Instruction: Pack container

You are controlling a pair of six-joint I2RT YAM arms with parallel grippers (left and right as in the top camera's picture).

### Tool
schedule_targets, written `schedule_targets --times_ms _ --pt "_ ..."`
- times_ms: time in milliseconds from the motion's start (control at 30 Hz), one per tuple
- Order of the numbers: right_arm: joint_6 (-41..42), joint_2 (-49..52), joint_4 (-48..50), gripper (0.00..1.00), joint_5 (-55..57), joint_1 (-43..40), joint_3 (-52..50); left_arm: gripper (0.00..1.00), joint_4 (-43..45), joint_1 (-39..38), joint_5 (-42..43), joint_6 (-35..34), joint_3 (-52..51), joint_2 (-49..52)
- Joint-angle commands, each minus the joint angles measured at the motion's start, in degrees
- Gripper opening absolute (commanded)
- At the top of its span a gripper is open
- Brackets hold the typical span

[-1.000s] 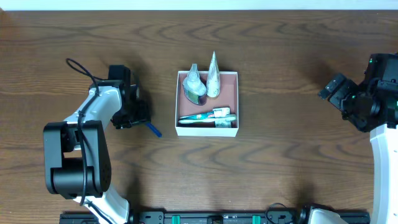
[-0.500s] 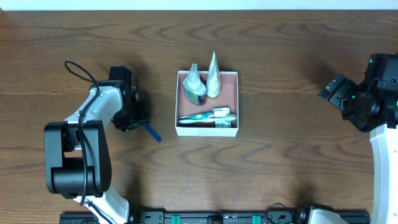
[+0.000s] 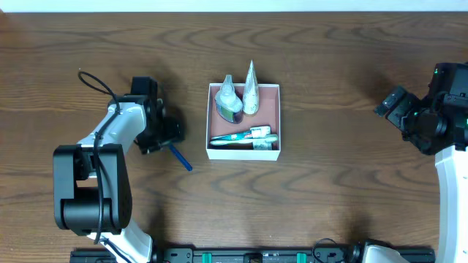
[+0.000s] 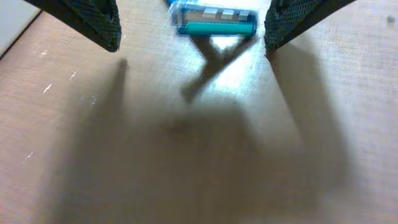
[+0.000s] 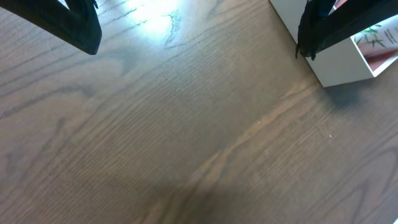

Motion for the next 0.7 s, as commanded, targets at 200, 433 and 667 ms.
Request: schedule_targets --times_ms 200,433,667 --pt "0.15 0.04 -0.02 0.99 0.02 -0.31 0.07 0.75 -9.84 -0.26 0.70 -2.73 -3.87 2.40" --pt "0.15 0.04 -0.02 0.99 0.02 -0.31 0.07 0.66 6.23 -0.24 4.94 -14.69 -12.20 2.40" --pt "0.15 0.04 -0.02 0.99 0.02 -0.31 0.07 0.59 11.78 -0.24 5.51 -17.25 -13.42 2.40"
